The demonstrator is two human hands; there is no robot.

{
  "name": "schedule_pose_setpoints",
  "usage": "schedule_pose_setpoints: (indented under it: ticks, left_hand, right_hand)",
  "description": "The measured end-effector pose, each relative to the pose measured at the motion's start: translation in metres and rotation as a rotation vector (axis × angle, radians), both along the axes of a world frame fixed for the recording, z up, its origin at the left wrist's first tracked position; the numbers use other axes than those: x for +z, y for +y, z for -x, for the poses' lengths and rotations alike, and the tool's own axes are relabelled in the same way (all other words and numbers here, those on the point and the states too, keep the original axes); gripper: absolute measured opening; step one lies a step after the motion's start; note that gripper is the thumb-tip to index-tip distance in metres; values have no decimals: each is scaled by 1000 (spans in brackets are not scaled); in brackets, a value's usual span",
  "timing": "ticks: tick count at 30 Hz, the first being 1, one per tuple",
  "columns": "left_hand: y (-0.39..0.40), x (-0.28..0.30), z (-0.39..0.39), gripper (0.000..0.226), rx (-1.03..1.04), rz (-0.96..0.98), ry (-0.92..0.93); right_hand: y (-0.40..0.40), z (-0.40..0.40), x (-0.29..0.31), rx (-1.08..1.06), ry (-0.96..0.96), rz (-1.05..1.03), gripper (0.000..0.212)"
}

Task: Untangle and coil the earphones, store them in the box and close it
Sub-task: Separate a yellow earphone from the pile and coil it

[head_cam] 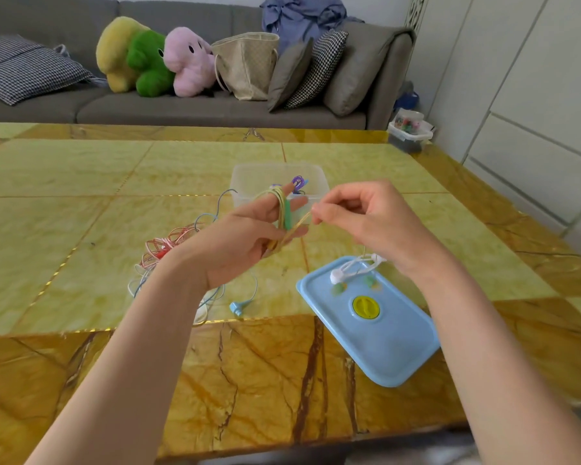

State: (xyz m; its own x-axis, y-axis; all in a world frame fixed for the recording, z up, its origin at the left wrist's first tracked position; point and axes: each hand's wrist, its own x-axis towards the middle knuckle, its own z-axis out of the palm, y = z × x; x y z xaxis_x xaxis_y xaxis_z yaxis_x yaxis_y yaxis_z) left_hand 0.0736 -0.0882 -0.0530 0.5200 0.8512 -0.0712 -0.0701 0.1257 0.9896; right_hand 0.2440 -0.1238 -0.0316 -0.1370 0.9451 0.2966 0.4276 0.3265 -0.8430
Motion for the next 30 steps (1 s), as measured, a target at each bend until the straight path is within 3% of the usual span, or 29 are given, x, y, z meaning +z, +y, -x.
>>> schedule_pose_setpoints:
  ticks: [5,16,22,26,30]
  left_hand:
    - [-13,0,-15,63,-228,111,-40]
    - [-22,11,-21,52,-472,178,-46]
    - [-26,16,-17,59,-572,150,-152]
    - [-21,22,-12,59,-416,78,-311]
    - [-13,24,-10,58,-135,105,-489]
  right_hand:
    - [-2,-6,3,-30,60,-12,11]
    - [-3,-17,5,-167,226,-37,12]
    - [-2,-15,-8,-86,428,157,10]
    - [5,-4,-20,-117,215,249,12]
    - [4,8,-24,-8,194,290,30]
